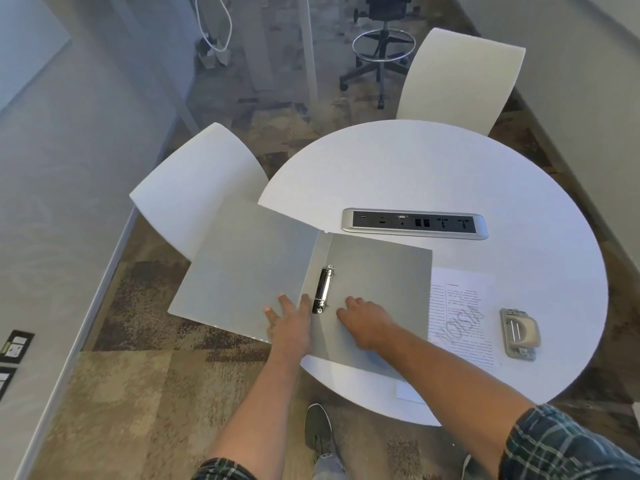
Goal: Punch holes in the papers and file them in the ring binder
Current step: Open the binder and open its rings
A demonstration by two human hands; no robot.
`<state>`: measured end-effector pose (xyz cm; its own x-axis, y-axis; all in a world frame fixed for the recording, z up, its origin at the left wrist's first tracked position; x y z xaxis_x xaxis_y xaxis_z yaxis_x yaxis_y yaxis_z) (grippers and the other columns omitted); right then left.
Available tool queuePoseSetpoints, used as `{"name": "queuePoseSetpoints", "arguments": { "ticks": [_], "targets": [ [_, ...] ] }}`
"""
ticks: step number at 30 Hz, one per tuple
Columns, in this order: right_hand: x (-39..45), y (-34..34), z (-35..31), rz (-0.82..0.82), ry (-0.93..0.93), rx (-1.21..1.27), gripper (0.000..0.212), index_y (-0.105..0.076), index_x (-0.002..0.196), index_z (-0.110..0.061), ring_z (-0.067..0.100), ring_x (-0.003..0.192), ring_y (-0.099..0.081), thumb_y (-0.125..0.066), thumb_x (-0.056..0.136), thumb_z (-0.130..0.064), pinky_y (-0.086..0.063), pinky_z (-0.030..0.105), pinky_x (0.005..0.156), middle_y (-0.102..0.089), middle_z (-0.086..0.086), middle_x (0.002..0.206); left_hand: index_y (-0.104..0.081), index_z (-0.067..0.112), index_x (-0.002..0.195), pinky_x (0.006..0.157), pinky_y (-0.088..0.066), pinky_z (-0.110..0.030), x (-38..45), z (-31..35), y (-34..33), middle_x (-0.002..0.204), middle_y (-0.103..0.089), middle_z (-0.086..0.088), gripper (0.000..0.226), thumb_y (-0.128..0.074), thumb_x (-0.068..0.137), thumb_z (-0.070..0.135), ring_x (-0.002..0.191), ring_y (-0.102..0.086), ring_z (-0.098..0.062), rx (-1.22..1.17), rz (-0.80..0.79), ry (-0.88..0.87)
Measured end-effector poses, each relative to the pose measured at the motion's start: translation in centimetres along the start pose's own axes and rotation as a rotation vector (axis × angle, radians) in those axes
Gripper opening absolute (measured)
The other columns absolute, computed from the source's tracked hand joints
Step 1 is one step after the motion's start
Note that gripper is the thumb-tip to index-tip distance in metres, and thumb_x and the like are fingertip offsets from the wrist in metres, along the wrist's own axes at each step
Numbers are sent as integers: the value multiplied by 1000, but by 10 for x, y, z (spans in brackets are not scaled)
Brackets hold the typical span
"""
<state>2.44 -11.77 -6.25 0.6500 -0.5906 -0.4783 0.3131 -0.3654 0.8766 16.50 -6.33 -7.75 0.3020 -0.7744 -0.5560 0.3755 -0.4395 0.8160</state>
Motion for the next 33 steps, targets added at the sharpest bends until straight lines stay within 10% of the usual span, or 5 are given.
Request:
{"name": "queuePoseSetpoints", "arguments": {
  "ticks": [5,12,25,33],
  "targets": [
    [10,-14,-27,-71,-13,7,98,-3,161,-12,54,143,-32,-65,88,2,-49,53,101,-19,45,154,-6,53,153,120,-15,-71,5,-8,-17,162,38,-15,97,-49,92,-8,149,19,-59,-125,-86,-71],
    [25,13,-3,-60,-107,282,74,-30,139,-11,38,100,-66,-71,77,-11,-54,40,77,-65,18,110,-4,68,148,117,-14,-76,12,-15,-12,159,47,-8,109,-53,89,-10,147,23,-61,-182,-153,-95],
    [61,17,-22,-354,-38,337,90,-29,154,-24,32,118,-59,-80,81,-17,-49,38,90,-62,14,132,-31,51,149,121,-11,-70,31,-31,-11,165,37,-3,88,-84,81,32,138,33,-66,-433,-276,-54],
    [68,19,-8,-342,-54,459,65,-43,142,-25,26,105,-57,-68,86,-7,-46,35,85,-61,12,132,-48,44,127,123,-4,-64,43,-24,-2,167,31,-9,58,-82,83,31,139,30,-67,-490,-248,-79]
  ]
}}
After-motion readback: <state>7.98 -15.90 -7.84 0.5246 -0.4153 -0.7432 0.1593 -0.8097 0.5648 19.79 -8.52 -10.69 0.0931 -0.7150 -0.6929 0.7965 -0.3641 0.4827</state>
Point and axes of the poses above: each hand's wrist, its own x-axis towards the middle knuckle, its own y-axis out of the back of the hand, z = x × y, the point moved 8 cm from there along x, towards the middle knuckle
